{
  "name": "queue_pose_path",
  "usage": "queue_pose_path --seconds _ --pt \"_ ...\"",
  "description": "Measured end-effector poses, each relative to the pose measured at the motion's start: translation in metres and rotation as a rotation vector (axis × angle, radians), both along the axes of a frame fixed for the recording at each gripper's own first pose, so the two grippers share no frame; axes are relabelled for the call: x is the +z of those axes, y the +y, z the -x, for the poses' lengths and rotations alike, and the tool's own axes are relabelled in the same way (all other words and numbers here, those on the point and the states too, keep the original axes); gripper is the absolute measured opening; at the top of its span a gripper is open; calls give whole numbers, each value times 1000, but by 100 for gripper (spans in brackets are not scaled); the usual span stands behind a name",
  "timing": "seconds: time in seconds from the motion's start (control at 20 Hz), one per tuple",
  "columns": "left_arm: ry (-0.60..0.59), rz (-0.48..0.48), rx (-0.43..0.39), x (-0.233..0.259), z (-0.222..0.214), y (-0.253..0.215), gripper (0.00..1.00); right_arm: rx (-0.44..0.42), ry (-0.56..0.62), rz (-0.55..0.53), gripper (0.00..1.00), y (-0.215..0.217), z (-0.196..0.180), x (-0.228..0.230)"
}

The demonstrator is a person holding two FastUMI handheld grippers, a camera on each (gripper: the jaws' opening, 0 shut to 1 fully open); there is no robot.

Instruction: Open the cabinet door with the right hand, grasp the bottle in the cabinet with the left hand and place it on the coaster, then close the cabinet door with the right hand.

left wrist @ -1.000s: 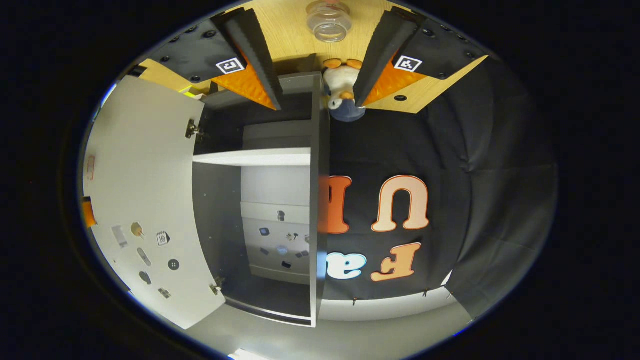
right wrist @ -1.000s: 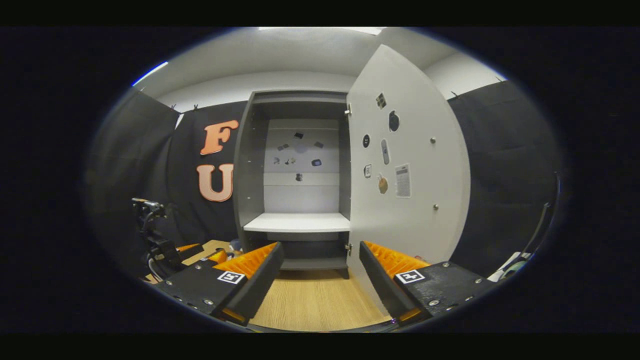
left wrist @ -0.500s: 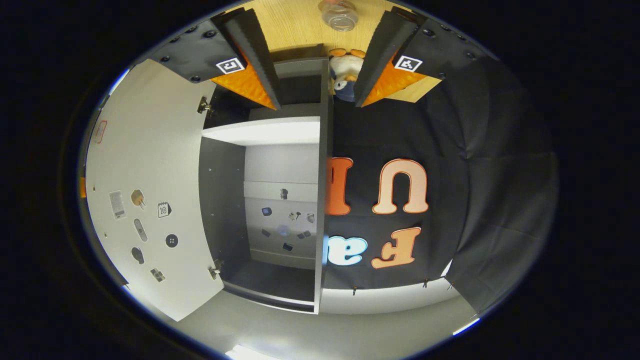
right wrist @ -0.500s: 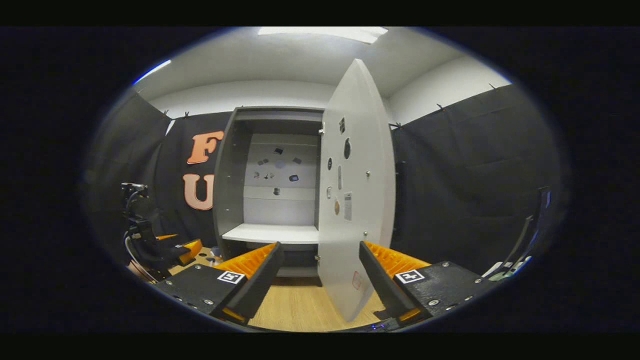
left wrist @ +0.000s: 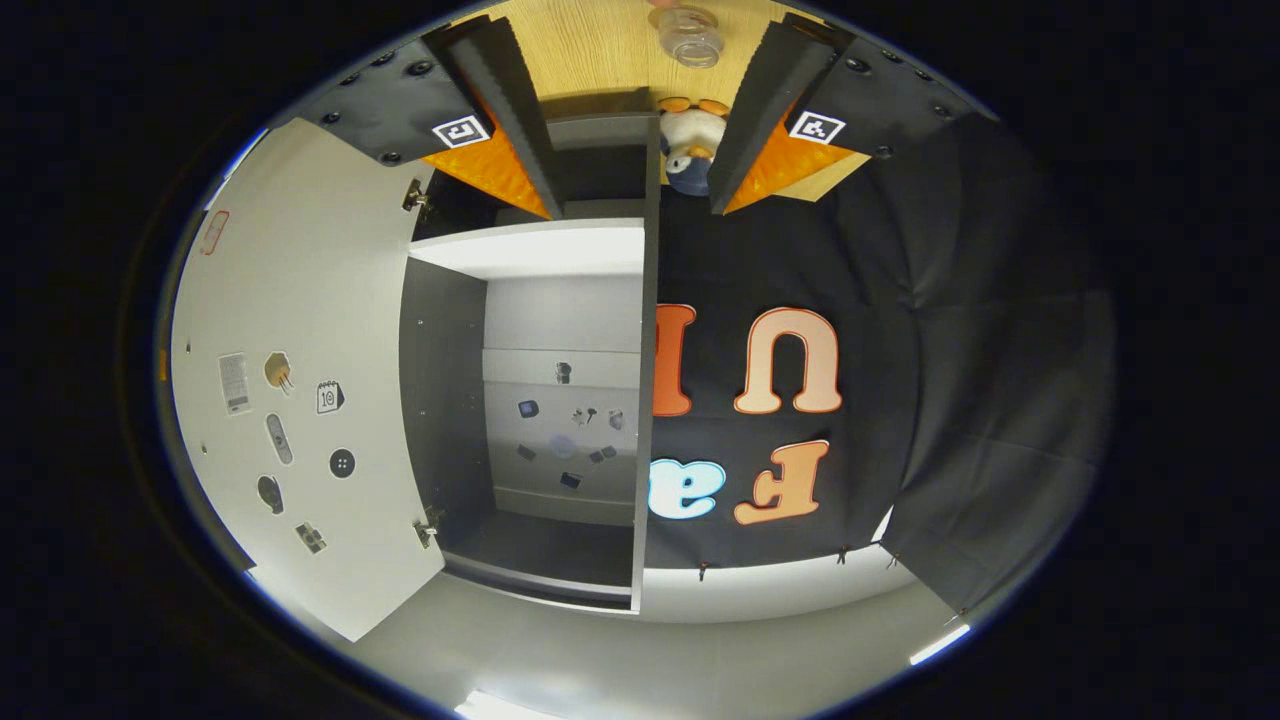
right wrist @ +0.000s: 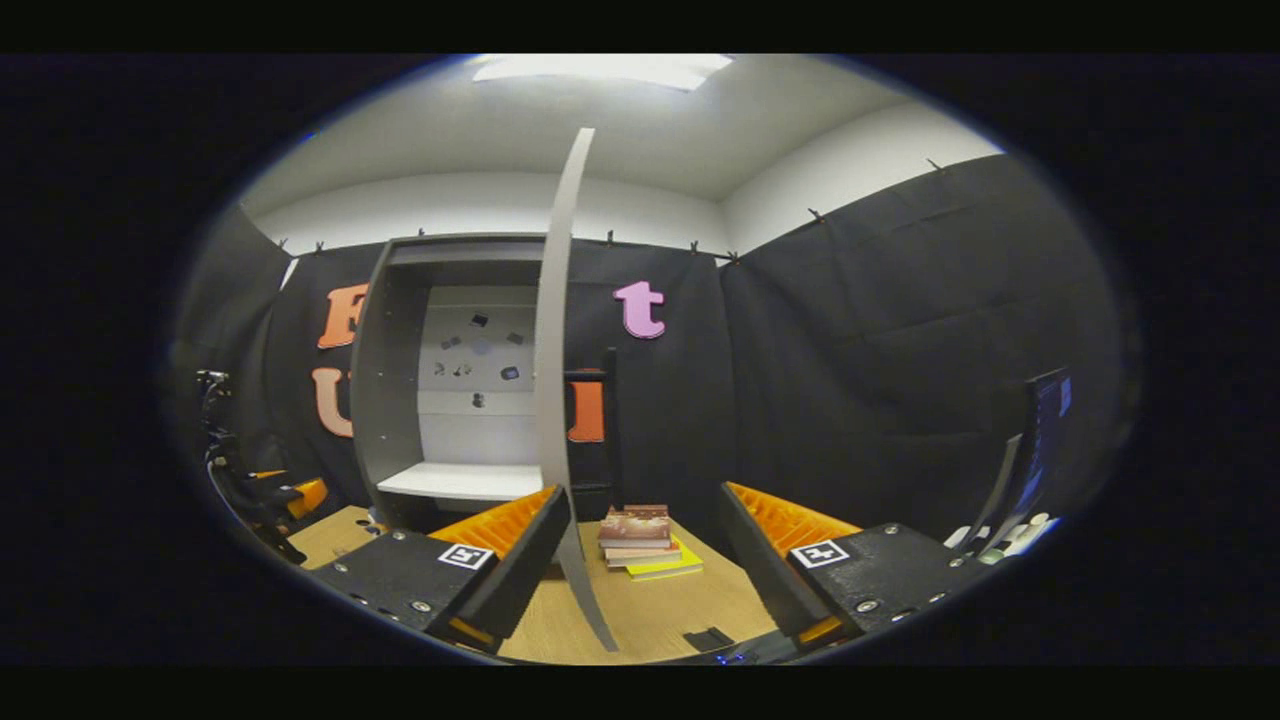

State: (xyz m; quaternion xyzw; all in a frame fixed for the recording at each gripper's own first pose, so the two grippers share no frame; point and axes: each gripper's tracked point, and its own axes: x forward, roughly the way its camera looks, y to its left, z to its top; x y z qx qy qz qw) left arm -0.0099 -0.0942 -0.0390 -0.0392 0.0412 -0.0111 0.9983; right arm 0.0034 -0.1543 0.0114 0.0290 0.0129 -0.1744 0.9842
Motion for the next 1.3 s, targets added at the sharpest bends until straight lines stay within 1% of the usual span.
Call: queue_pose_path --seconds 0.15,0.3,0.35,0.4,0.45,0.6,0.65,0.7,0.75,0.8,0.85,1.0,1.15,1.3 --pt "3 0 32 6 13 -4 93 53 12 -13 92 -14 -11 -4" --pt "14 17 60 11 25 -6 93 151 36 -64 92 -8 -27 -14" --pt "9 15 70 14 28 -6 93 168 35 -74 92 -8 -29 -14" --pt "5 7 80 17 29 -4 93 178 37 -79 89 -11 -29 -13" --pt "4 -4 84 17 31 -4 93 193 33 -84 88 -11 -29 -12" --pt "8 -25 84 16 30 -6 93 233 30 -61 87 -4 -35 -11" --pt "9 -21 86 16 29 -5 93 243 30 -44 94 -1 -37 -9" --pt "9 -10 86 17 28 -5 93 260 33 -29 86 4 -38 -8" --pt "7 4 84 17 26 -5 93 281 35 -23 86 13 -41 -8" --pt "6 12 84 18 23 -5 93 303 35 -30 86 34 -45 -10" --pt "6 16 84 17 21 -2 93 328 35 -43 86 53 -58 -7" --pt "-12 23 87 18 15 7 93 403 18 -72 86 89 -68 -6" --pt "-9 31 108 9 13 28 93 457 22 -109 86 123 -83 -11" --pt "13 43 119 -1 6 54 93 494 24 -122 86 159 -99 -12"
